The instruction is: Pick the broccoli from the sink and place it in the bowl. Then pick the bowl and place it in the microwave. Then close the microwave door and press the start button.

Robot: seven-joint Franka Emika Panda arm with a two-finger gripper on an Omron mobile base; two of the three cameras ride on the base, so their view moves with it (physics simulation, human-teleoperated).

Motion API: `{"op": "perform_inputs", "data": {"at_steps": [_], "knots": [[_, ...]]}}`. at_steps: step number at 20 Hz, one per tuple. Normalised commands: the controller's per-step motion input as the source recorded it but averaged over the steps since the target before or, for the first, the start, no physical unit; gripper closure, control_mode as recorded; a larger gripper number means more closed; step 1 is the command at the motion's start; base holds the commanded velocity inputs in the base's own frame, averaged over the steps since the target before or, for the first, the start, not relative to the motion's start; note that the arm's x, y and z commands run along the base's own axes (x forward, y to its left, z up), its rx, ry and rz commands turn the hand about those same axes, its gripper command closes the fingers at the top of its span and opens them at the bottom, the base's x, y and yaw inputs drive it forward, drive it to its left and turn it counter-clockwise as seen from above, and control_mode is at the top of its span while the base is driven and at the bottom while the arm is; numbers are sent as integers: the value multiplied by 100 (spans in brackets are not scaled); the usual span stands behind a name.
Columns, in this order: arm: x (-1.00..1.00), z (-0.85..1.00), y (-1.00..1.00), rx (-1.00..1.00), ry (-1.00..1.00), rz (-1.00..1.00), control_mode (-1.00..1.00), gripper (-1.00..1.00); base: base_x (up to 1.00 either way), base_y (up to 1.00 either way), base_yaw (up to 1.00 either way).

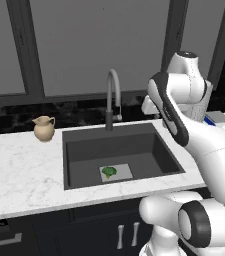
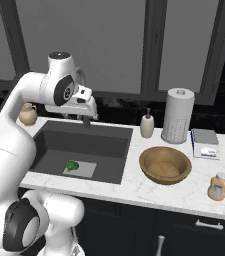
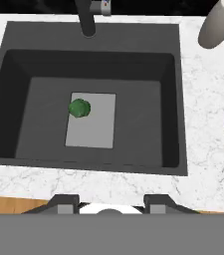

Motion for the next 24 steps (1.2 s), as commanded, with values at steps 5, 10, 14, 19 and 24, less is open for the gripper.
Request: {"op": "perform_inputs", "data": {"at_steps": [5, 10, 14, 19, 24], "knots": [[-36, 0, 4, 0, 0, 0, -100, -100, 0, 0, 0], [-61, -2, 18, 3, -1, 0, -100, -100, 0, 0, 0], [-33, -17, 26, 10, -2, 0, -100, -100, 0, 0, 0], [-19, -20, 54, -10, 3, 0, -100, -100, 0, 0, 0], [-2, -23, 72, -21, 3, 0, -100, -100, 0, 0, 0]]}}
